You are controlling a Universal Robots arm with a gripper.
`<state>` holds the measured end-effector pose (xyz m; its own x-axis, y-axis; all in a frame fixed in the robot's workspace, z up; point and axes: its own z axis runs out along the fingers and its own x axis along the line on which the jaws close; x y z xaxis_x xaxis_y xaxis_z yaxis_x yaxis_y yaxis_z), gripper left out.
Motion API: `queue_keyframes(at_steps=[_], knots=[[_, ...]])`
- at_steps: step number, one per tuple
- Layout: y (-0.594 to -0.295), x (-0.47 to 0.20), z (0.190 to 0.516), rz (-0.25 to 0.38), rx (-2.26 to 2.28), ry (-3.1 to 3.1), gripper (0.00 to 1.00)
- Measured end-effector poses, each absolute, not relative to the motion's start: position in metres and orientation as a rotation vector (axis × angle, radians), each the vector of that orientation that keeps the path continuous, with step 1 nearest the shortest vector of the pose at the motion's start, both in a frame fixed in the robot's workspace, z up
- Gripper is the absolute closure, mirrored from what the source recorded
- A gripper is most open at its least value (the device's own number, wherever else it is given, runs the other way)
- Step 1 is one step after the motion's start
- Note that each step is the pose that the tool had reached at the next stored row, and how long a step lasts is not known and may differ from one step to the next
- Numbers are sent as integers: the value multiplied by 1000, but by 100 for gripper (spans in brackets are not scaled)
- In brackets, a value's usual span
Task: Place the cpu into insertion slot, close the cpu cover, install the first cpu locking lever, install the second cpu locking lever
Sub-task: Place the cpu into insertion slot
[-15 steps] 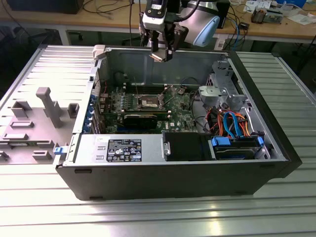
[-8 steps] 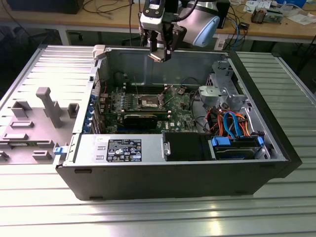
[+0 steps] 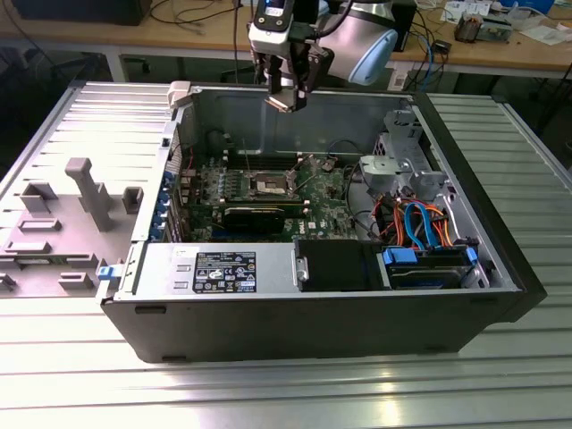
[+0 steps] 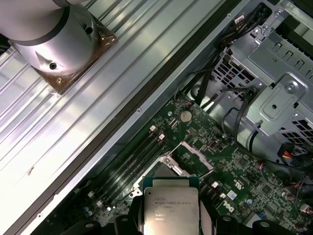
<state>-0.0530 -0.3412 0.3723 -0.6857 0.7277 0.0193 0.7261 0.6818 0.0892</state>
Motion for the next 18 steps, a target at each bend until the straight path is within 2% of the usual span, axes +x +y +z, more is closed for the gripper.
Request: queue_keyframes(at_steps=[18], knots=[[-341, -57, 372, 139, 1327, 2822, 45]])
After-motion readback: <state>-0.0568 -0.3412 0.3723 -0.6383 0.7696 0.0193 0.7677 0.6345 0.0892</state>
